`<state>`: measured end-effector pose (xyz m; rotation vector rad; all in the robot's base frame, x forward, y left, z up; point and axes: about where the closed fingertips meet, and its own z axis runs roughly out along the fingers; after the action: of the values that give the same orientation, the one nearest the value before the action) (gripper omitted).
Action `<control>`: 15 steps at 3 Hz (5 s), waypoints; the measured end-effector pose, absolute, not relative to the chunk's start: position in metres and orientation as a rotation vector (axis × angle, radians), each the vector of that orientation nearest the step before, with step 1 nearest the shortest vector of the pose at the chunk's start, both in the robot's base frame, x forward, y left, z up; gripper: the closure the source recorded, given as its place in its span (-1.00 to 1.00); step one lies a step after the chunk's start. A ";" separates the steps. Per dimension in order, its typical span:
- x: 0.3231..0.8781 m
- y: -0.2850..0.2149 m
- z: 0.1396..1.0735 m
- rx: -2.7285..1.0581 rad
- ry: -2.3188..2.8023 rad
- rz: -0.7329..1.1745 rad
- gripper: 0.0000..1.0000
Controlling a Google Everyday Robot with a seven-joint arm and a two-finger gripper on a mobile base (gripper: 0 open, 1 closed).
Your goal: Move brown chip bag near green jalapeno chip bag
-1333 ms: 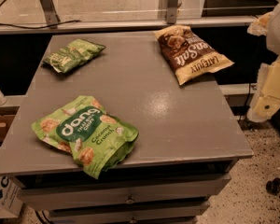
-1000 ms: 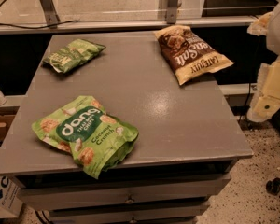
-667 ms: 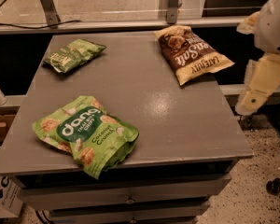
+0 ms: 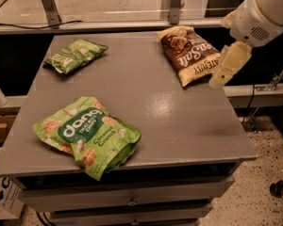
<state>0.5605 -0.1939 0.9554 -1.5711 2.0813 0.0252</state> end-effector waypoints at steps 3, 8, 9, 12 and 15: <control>0.697 -0.206 0.880 -1.307 2.146 0.092 -1.00; 0.721 -0.203 0.896 -1.194 2.103 0.211 0.69; 0.695 -0.166 0.926 -1.306 1.985 0.272 1.00; 0.666 -0.029 0.943 -1.533 1.797 0.415 1.00; 0.715 0.053 0.929 -1.434 1.866 0.418 1.00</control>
Offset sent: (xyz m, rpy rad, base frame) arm 0.1534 -0.0158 -0.0786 0.1622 -0.0429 -0.1844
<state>0.7146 0.0532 0.9286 -1.4336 1.8658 0.4183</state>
